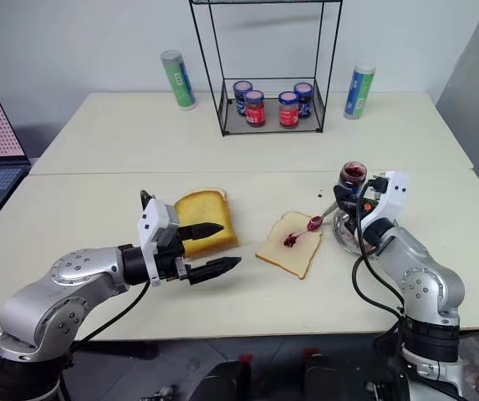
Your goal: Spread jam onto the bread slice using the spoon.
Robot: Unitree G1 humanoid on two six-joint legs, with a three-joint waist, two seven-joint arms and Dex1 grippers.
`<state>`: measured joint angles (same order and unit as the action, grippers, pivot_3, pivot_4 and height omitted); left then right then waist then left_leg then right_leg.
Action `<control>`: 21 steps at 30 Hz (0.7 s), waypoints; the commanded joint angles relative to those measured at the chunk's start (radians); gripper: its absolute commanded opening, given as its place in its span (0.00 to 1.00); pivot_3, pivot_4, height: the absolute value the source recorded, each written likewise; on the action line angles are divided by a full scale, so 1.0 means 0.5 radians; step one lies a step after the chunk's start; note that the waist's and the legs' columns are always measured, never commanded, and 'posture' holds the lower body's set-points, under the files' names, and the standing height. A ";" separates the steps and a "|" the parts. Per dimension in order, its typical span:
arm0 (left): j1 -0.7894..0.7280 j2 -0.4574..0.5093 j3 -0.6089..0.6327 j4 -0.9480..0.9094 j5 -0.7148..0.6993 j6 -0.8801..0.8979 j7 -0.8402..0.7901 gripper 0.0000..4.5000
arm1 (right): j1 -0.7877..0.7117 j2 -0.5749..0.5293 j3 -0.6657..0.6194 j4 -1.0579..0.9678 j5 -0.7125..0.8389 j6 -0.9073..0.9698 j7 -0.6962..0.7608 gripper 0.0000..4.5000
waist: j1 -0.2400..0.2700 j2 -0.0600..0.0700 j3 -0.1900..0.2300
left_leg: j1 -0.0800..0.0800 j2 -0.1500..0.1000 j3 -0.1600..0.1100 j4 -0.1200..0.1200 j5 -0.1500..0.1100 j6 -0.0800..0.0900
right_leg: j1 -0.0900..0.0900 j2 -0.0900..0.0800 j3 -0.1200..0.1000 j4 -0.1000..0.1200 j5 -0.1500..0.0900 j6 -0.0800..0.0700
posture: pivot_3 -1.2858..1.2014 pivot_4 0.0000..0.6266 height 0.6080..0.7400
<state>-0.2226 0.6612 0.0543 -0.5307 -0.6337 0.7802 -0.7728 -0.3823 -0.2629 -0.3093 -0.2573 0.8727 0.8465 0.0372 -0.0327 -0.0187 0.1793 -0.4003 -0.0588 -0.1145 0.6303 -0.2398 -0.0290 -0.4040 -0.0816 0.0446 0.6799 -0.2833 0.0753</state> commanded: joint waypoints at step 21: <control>-0.073 0.037 -0.002 -0.021 -0.027 -0.001 -0.005 1.00 | 0.163 0.103 -0.129 0.148 0.382 -0.011 -0.240 0.00 | 0.006 -0.001 -0.001 | 0.001 -0.001 0.002 0.002 0.000 0.000 | 0.003 0.001 -0.001 0.000 0.000 0.000 | 0.52 0.24 1.00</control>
<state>-0.2421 0.6722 0.0520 -0.5202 -0.6338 0.7828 -0.7743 -0.2898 -0.1874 -0.3176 -0.2046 1.1021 0.8905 -0.0667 -0.0297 -0.0193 0.1788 -0.3999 -0.0594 -0.1136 0.6316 -0.2398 -0.0289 -0.4021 -0.0813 0.0441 0.6796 -0.2832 0.0753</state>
